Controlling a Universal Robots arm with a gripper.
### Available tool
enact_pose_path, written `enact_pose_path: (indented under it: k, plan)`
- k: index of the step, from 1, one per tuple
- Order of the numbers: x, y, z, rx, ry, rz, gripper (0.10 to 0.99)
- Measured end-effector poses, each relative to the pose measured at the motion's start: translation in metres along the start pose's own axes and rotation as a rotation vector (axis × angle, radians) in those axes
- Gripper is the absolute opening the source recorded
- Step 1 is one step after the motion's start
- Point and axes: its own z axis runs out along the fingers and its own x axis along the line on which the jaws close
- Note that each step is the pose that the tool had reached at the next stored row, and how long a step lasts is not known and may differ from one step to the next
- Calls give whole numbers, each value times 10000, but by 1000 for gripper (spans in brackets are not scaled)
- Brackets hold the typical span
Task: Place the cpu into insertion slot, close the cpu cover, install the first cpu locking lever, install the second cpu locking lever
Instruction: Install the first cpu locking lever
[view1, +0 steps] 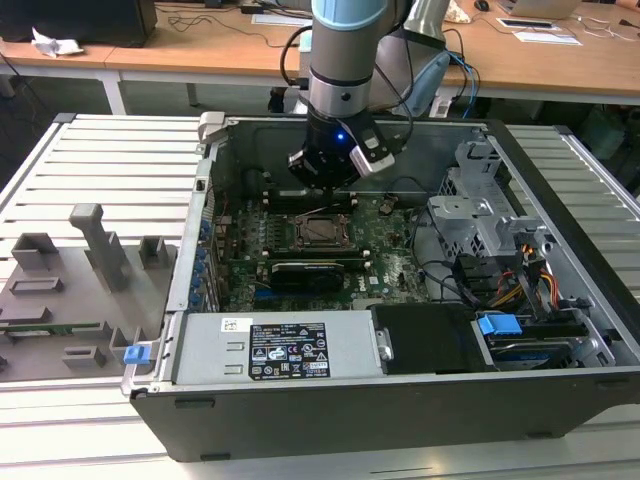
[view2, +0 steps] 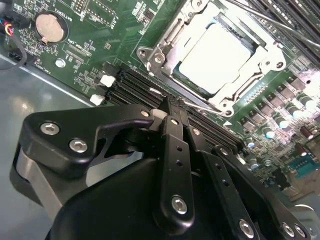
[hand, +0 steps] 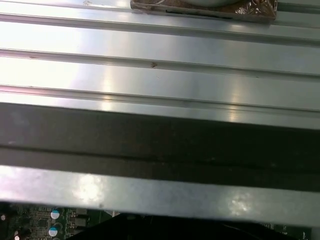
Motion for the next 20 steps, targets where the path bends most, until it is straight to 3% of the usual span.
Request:
enact_pose_path:
  k: [5, 20]
  plan:
    - [-14, -7, 33, -45, -8, 41, 106]
    - [-33, -10, 46, -46, -7, 40, 106]
